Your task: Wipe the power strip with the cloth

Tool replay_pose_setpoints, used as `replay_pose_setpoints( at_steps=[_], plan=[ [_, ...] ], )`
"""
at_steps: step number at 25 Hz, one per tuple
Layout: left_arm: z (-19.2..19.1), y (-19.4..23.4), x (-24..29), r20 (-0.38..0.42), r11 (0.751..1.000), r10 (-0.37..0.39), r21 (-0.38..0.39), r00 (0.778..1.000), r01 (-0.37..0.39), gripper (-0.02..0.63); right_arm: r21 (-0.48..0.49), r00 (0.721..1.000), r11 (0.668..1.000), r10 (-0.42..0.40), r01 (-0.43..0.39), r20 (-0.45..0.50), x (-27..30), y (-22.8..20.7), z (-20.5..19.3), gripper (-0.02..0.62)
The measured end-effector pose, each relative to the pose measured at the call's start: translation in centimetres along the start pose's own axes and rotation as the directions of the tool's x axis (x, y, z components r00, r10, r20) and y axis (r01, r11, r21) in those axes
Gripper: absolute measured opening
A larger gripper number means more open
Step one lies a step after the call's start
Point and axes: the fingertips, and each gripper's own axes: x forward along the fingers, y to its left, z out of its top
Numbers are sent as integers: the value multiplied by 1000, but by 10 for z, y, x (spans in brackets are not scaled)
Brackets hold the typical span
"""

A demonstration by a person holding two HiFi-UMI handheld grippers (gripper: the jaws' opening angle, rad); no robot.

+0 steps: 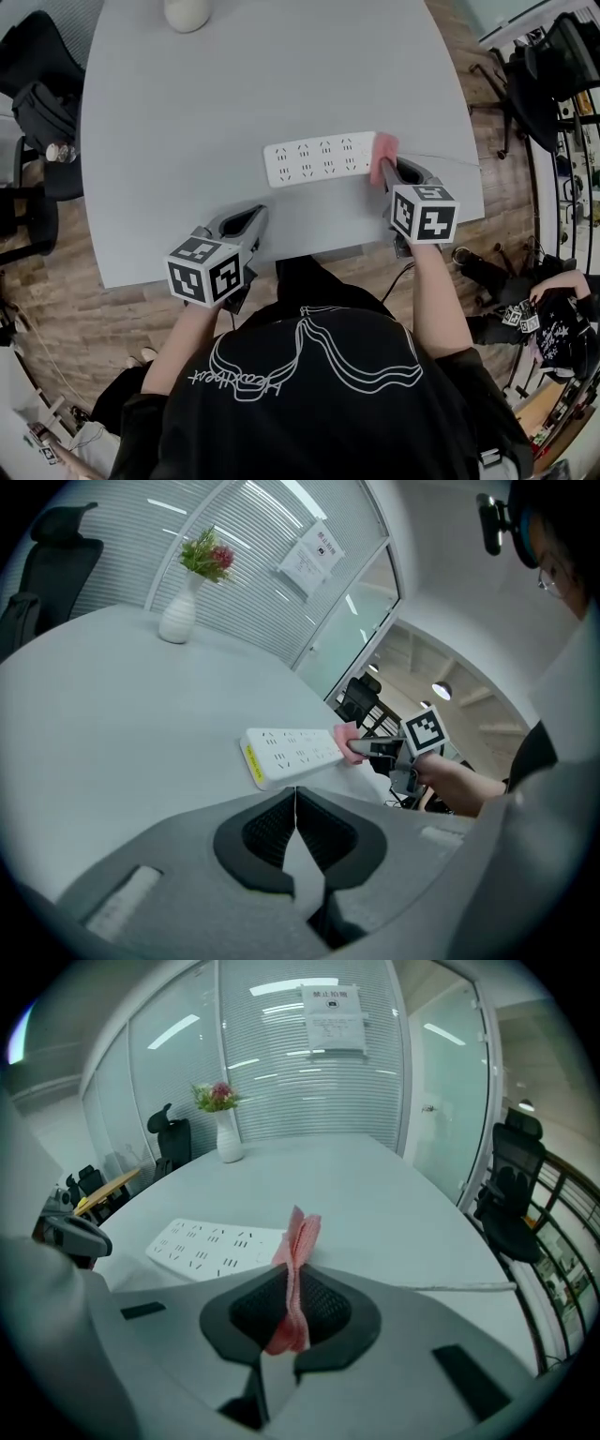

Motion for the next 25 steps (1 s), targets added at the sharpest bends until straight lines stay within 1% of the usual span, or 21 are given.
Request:
replay_pose_setpoints(
  at_steps=[2,3,7,10,12,15,17,21,25],
  plan=[
    [-2,-3,-5,5,1000,5,4,1000,-5,14,-30,999,1000,1,0,40,-8,2,1,38],
    [-3,-4,-7,6,1000,7,6,1000,-7,14,-42,998,999,15,-13,58,-12,5,1,38],
    [-9,-15,-15,19,1000,12,16,1000,-12,14,-80,989,992,103,-95,110,-30,20,1,38],
    [-9,-28,-21,41,1000,8,30,999,-9,14,-90,969,984,170,-155,180,-51,32,4,38],
    [-9,-38,-28,58,999,0,36,998,-2,15,-84,944,975,221,-206,244,-71,44,8,35],
    [-2,-57,-42,97,998,-29,52,995,24,14,-80,894,956,293,-283,340,-105,63,20,35],
    [5,-77,-57,132,997,-57,67,990,48,14,-76,861,941,332,-329,385,-129,73,26,35],
    [19,-116,-86,216,990,-109,108,970,88,14,-94,813,915,393,-393,430,-175,91,29,35],
    [27,-146,-112,270,980,-150,167,951,107,14,-111,771,890,441,-443,459,-213,112,28,35]
  ],
)
